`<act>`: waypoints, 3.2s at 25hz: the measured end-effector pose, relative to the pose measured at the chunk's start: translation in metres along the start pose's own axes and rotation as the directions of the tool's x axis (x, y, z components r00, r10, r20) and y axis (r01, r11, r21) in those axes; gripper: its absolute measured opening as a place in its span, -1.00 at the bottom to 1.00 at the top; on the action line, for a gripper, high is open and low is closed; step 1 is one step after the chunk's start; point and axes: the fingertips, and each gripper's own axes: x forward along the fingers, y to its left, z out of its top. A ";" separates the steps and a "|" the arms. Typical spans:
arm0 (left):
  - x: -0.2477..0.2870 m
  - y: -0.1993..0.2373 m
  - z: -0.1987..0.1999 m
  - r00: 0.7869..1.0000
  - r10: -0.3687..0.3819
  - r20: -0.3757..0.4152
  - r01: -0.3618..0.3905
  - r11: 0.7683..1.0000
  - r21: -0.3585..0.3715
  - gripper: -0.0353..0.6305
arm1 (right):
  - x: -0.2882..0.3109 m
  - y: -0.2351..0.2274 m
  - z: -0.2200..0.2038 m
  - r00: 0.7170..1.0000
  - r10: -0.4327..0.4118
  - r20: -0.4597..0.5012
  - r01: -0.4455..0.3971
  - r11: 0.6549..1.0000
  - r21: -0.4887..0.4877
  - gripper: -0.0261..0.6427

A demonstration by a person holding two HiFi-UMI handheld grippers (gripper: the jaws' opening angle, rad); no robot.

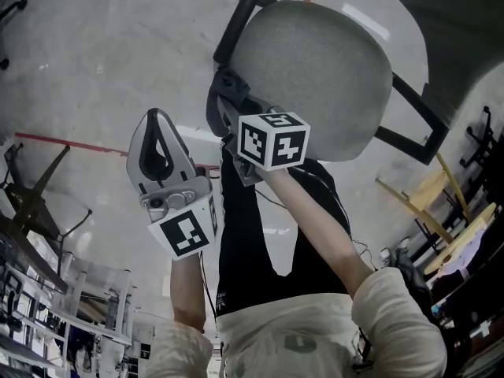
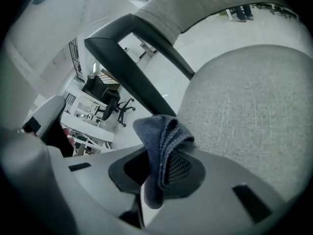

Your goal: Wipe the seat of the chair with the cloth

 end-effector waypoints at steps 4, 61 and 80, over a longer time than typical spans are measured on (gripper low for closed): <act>0.001 -0.002 -0.005 1.000 -0.004 -0.024 0.004 1.000 0.001 -0.85 | 0.005 -0.010 -0.001 1.000 -0.019 -0.011 0.019 1.000 -0.008 -0.75; 0.042 -0.261 0.091 0.856 -0.515 0.046 0.504 0.851 0.145 -0.85 | -0.262 -0.282 -0.076 0.791 -0.611 0.024 0.611 0.791 -0.016 -0.75; 0.031 -0.294 0.137 0.852 -0.513 0.106 0.504 0.857 0.106 -0.85 | -0.278 -0.255 -0.025 0.791 -0.602 0.113 0.605 0.796 0.002 -0.75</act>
